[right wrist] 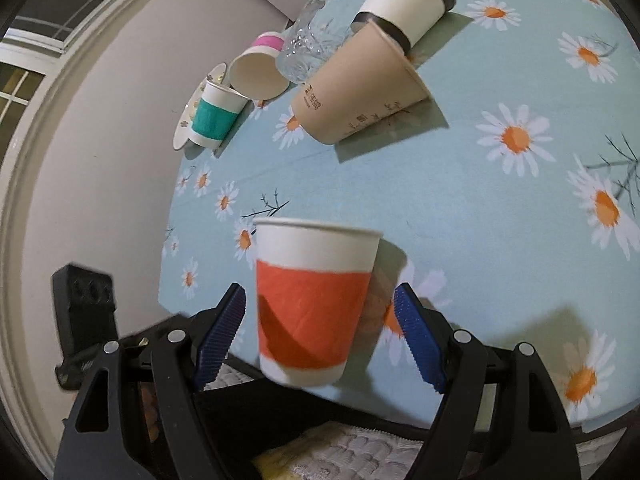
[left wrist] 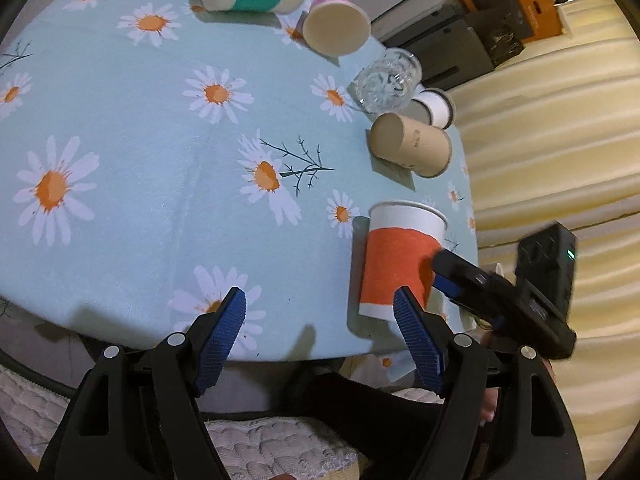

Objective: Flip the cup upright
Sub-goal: 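Close the right gripper around the orange-banded cup's body, then lift the orange-banded cup with the right gripper and rotate it rim-up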

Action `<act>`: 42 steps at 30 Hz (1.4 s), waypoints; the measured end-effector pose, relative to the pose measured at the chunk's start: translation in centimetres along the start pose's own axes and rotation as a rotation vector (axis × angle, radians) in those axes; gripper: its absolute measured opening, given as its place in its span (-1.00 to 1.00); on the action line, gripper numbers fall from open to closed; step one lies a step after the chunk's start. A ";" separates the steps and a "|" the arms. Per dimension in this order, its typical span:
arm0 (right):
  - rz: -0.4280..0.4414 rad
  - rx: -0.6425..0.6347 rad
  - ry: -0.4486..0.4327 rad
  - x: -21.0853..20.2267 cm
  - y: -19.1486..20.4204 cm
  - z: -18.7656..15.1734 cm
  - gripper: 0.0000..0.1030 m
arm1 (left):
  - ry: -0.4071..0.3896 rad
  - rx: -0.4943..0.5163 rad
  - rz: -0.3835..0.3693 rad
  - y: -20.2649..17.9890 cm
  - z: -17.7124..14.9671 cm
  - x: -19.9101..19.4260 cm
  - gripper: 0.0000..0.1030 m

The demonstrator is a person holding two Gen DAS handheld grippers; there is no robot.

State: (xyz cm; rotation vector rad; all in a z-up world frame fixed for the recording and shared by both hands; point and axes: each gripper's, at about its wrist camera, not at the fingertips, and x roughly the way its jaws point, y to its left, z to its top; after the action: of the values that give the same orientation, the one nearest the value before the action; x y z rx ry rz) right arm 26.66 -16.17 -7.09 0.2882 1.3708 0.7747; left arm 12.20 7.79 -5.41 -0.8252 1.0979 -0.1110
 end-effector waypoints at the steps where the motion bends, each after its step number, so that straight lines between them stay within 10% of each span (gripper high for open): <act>1: 0.002 -0.005 0.008 0.3 0.2 0.2 0.49 | -0.010 0.005 -0.015 0.0 -0.3 -0.2 0.45; 24: -0.034 -0.085 -0.007 0.5 1.3 0.1 0.27 | -0.046 0.047 -0.155 1.8 -3.0 -1.2 0.45; 42: -0.232 -0.386 -0.622 -3.6 7.7 -9.0 0.27 | -0.159 0.030 -0.208 3.3 -2.9 -4.3 0.45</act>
State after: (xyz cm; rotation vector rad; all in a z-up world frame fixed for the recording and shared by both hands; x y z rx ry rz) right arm 15.69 -15.15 -1.55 0.0506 0.6373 0.6627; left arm 6.75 10.58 -4.90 -0.9039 0.8574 -0.2317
